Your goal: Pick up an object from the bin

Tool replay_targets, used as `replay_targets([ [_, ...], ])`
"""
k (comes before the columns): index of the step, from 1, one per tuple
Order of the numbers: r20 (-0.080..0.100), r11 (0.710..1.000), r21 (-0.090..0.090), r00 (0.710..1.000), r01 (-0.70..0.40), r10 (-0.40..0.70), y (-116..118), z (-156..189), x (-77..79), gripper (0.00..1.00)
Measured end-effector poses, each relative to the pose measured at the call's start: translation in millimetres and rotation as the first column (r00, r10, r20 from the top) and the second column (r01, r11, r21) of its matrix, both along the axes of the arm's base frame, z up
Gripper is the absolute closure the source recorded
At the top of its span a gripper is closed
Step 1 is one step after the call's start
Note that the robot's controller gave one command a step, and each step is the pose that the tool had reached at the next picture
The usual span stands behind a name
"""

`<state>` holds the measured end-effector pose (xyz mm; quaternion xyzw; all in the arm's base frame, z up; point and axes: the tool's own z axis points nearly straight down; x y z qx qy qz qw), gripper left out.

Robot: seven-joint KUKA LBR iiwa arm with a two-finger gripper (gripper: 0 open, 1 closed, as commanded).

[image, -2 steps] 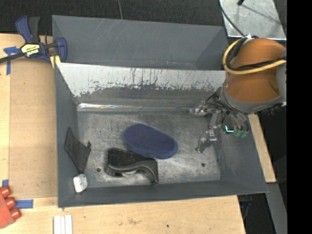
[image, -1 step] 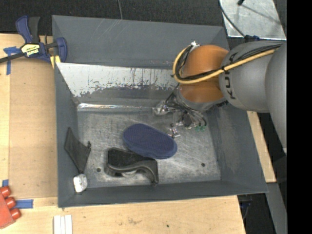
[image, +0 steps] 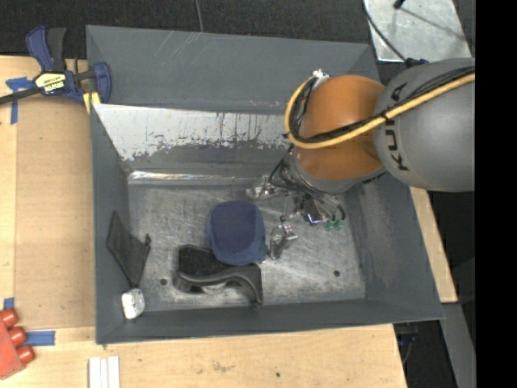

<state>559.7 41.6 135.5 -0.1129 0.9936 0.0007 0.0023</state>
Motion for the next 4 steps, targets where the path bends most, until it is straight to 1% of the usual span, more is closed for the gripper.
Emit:
replay_targets([
  [1,-0.01,0.999,-0.002,0.999,0.044,-0.044,52.4,-36.9,45.3,0.0],
  [2,0.0,0.998,-0.011,0.998,-0.064,0.064,80.8,-47.8,62.1,0.0],
  [3,0.004,0.998,-0.007,0.998,-0.062,0.062,81.7,-46.6,63.1,1.0],
  [4,0.009,0.978,-0.003,0.978,-0.209,0.209,60.0,111.8,47.2,1.0],
])
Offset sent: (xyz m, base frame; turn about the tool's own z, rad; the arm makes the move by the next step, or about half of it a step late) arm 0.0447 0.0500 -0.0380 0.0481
